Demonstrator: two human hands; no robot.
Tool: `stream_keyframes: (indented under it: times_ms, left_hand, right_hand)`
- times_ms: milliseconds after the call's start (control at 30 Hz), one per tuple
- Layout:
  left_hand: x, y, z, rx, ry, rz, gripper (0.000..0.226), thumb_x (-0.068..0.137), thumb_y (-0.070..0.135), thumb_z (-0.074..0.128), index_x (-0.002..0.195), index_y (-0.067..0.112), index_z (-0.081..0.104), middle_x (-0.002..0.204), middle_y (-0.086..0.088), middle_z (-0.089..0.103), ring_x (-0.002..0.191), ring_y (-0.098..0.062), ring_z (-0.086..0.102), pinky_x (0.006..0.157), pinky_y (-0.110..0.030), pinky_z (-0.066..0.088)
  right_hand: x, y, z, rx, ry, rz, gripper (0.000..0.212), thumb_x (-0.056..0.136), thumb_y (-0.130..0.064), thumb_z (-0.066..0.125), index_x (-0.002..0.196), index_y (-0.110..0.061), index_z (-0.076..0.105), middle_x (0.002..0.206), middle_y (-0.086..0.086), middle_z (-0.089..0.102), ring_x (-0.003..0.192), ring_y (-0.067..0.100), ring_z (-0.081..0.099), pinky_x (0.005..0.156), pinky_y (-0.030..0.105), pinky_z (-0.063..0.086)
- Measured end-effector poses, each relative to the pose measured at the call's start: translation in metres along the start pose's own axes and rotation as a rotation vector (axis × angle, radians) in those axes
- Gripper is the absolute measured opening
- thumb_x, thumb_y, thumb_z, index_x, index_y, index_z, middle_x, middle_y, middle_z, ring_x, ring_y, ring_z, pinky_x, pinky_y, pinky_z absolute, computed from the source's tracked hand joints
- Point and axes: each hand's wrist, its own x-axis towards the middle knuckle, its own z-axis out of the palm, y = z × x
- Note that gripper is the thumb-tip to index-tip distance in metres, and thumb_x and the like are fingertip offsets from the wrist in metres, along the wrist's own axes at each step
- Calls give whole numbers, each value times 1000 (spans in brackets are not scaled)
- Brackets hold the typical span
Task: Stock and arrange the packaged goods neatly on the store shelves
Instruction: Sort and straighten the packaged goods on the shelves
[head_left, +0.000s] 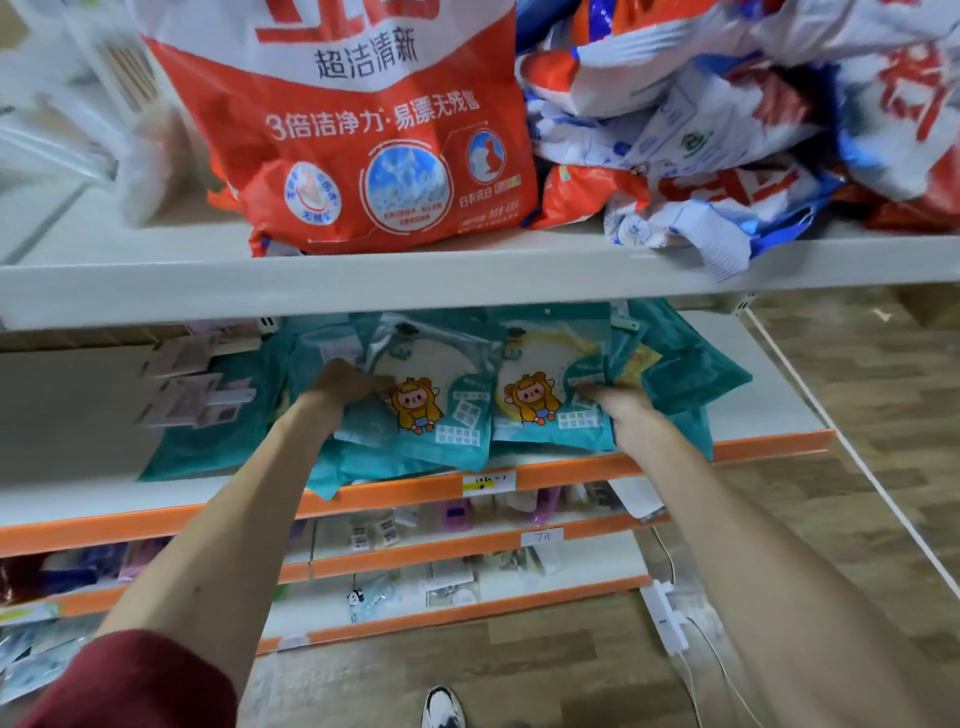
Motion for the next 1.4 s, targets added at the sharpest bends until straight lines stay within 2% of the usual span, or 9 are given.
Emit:
stream_keyframes:
  times_ms: [100,233,400,500,600,833,1067,1300,1400]
  left_hand:
    - [-11,8,-7,-194,-34,21,25,78,10,78,90,-6,64,99,-23,69,80,-33,68,84,-49,56]
    - [-21,14,-12,-251,0,92,21,84,9,72,98,-4,65,101,-22,67,89,-34,66,86,-49,54]
    - [-17,-1,-26,-327,42,122,31,82,12,75,107,-3,65,107,-23,68,98,-40,66,88,-59,52]
    - [-29,-19,-38,-371,34,141,20,81,8,75,96,-1,67,100,-26,68,97,-42,65,88,-62,51]
    - [-64,-37,-56,-372,103,131,17,75,10,80,80,5,65,90,-22,69,84,-37,67,83,-56,55]
    - [-155,-114,-111,-405,156,122,9,85,11,72,80,6,66,81,-15,68,65,-25,62,60,-32,56]
    - [-217,-206,-200,-428,289,48,11,87,13,70,83,4,65,75,-13,67,63,-23,60,59,-29,50]
    - [-248,-274,-306,-459,425,52,16,81,15,73,67,8,70,78,-19,70,75,-28,62,78,-45,54]
    - [-257,-302,-351,-503,461,26,11,84,16,71,77,8,71,87,-19,73,81,-35,68,85,-52,56]
  right_hand:
    - [11,-6,-3,-15,5,-75,65,41,-27,89,100,-13,67,105,12,72,96,33,69,88,51,55]
    - [-67,-42,8,-63,83,-168,37,77,-8,78,111,-9,62,107,6,64,100,26,61,94,42,52]
    - [-90,-34,4,-61,120,-272,37,77,-5,77,110,-9,62,111,6,65,101,26,62,90,33,50]
    - [-94,-13,-6,-54,100,-267,37,76,-9,79,110,-4,66,111,17,69,98,32,67,92,46,54]
    - [-128,0,-6,24,67,-252,24,82,-7,74,106,-7,67,105,18,70,94,35,68,88,54,55]
    - [-220,55,39,95,-23,-269,12,90,-12,68,100,-8,63,89,6,68,74,20,63,58,27,47]
    - [-295,114,119,73,-183,-177,9,85,-14,73,91,-15,66,105,11,71,98,30,67,94,51,52]
    - [-350,116,201,-26,-303,-207,20,86,-17,73,104,-12,66,105,8,71,100,29,67,96,52,51]
    - [-373,116,245,-30,-344,-208,14,86,-13,72,98,-11,65,104,11,71,98,30,68,94,53,52]
